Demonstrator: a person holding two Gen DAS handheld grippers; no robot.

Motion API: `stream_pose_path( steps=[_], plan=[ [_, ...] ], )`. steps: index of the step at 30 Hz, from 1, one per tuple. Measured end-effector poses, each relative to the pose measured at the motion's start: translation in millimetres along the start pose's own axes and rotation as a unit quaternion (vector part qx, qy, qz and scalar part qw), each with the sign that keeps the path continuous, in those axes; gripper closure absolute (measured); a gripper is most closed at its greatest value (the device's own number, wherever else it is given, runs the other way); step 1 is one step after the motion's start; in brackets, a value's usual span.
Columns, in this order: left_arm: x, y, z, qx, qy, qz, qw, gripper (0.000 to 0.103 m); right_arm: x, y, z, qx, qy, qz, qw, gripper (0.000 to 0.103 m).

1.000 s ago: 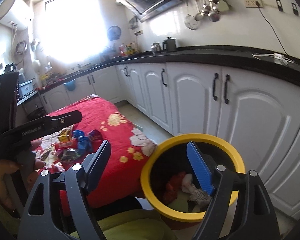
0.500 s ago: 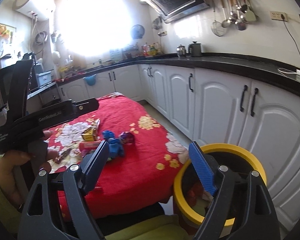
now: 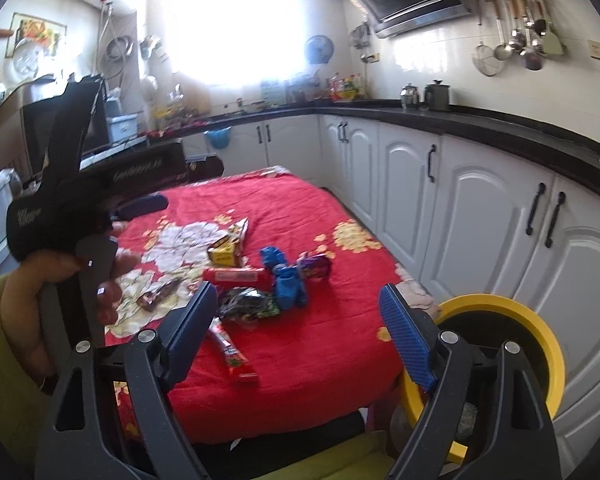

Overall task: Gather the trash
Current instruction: 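Move both open tools back to the remaining wrappers on the table, then lower the left tool toward the yellow snack wrapper while the right tool approaches the candy wrappers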

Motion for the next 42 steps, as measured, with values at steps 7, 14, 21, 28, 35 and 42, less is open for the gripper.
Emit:
stream_pose_path(
  steps=[7,14,21,28,35,42],
  plan=[
    [-32,7,-15,-0.01,0.026,0.028,0.9992,0.011,-19,-10,-29,-0.043,0.03,0.022,0.998,0.023],
    [-54,7,-38,-0.025,0.054,0.036,0.9976,0.011,-29,-23,-58,-0.083,0.056,0.027,0.995,0.023],
    [-66,-3,-80,-0.077,0.078,0.036,0.9934,0.011,-29,-37,-87,-0.125,0.072,0.032,0.989,0.023],
    [-67,-15,-122,-0.145,0.078,0.032,0.9858,0.011,-26,-51,-114,-0.162,0.084,0.033,0.983,0.028],
    [-60,-17,-154,-0.179,0.099,-0.002,0.9789,0.011,-25,-64,-132,-0.196,0.095,0.034,0.975,0.044],
    [-59,-20,-175,-0.204,0.114,-0.019,0.9722,0.029,-21,-71,-130,-0.197,0.098,0.027,0.975,0.062]
  ],
)
Point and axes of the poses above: each gripper's, at about its wrist camera, not at the fingertips, and z roughly against the way its jaws point, x to its right, y to its top, the point moved 3 cm from there along -z, roughly the way its jaws point, and after that the axes turned 14 degrees about y, right-handed, at the moved point
